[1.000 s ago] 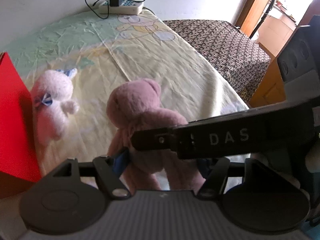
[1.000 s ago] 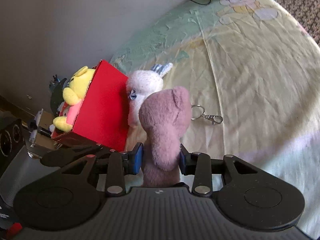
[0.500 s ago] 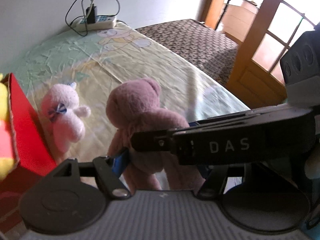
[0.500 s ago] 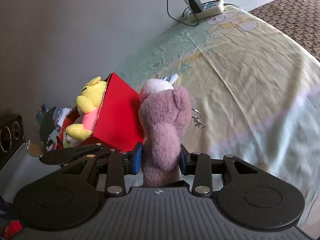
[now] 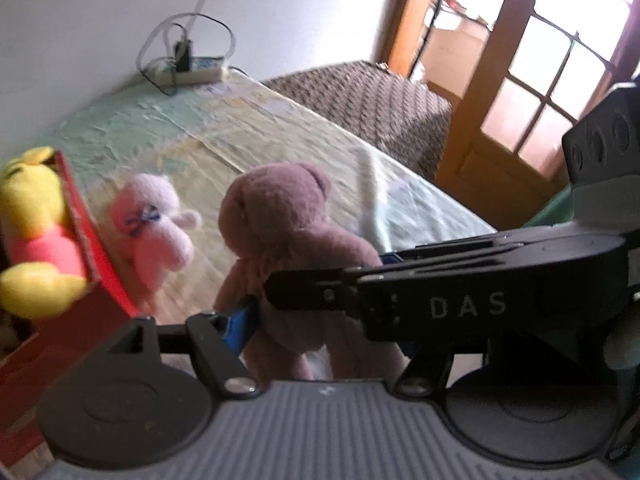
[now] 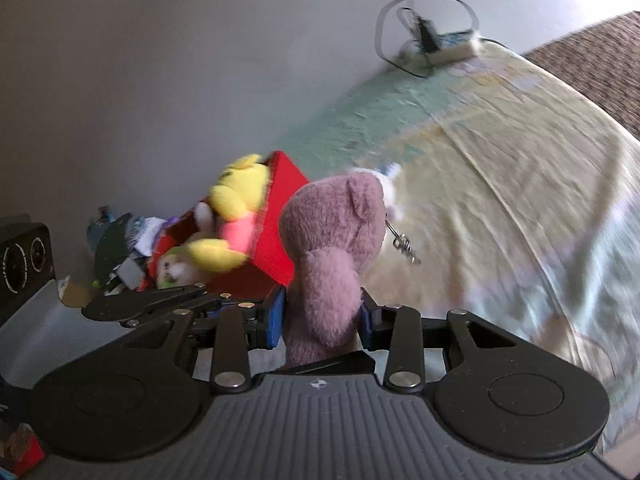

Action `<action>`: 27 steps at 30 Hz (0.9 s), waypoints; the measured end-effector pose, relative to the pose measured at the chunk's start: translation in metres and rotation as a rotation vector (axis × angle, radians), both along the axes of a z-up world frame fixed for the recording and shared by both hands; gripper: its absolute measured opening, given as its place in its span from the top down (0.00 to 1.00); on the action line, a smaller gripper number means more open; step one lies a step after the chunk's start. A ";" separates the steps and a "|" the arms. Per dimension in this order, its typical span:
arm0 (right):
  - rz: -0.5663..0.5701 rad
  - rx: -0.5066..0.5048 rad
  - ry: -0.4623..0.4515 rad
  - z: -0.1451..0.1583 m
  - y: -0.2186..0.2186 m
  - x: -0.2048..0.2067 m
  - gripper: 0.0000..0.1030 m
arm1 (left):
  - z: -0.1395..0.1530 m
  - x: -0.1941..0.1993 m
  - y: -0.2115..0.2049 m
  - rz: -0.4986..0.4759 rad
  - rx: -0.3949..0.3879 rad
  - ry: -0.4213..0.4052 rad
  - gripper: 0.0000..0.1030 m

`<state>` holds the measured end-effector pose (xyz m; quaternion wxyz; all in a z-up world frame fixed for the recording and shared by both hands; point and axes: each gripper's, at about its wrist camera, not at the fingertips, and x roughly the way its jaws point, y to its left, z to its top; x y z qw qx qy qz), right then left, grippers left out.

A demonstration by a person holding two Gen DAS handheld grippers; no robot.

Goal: Organize objects
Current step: 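Carry the pink teddy bear with the right gripper over the red box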

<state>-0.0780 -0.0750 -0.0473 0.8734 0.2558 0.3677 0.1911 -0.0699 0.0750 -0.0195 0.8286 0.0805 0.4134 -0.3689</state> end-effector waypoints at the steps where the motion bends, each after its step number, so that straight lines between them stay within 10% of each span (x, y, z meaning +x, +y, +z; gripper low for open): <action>1: 0.015 0.004 -0.015 0.004 0.001 0.003 0.62 | 0.003 0.001 0.003 0.019 -0.007 -0.007 0.36; 27: 0.374 0.085 -0.211 0.064 0.109 0.105 0.62 | 0.086 0.032 0.099 0.532 -0.081 -0.214 0.36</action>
